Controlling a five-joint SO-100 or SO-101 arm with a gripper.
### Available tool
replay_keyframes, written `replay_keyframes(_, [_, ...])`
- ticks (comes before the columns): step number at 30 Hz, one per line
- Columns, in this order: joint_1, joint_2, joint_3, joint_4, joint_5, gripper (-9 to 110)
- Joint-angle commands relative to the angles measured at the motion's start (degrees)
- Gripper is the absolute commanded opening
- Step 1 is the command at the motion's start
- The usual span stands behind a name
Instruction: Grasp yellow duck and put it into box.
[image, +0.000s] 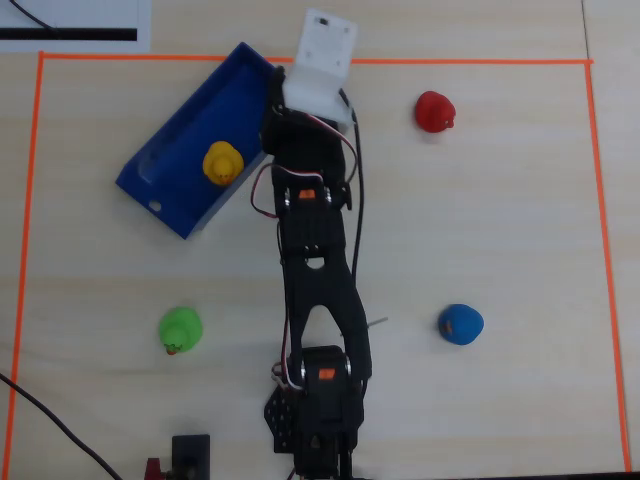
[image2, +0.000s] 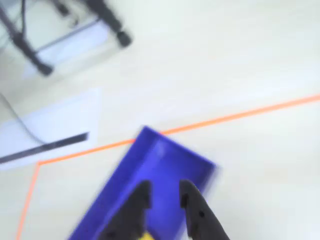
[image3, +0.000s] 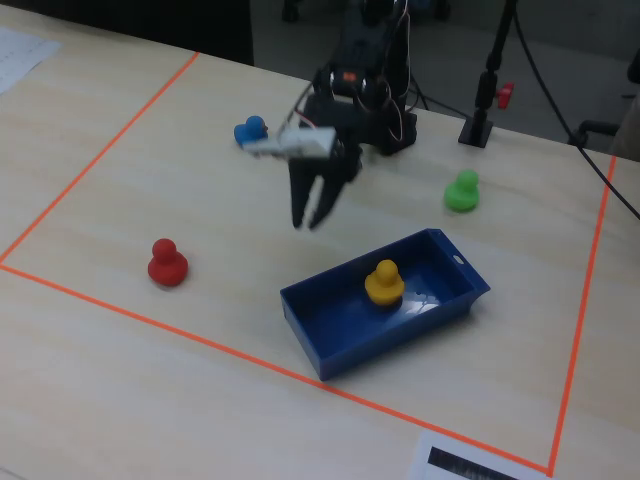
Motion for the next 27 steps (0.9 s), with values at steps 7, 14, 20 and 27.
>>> replay_keyframes(7, [-3.16,53.7,44.74,36.21,-9.67,0])
replay_keyframes(14, [-7.21,71.89,59.94,46.14,-10.37,0])
replay_keyframes(20, [-5.27,76.29,66.62,47.02,-12.13,0])
replay_keyframes(27, [-7.82,80.68,66.71,56.6,-14.06,0])
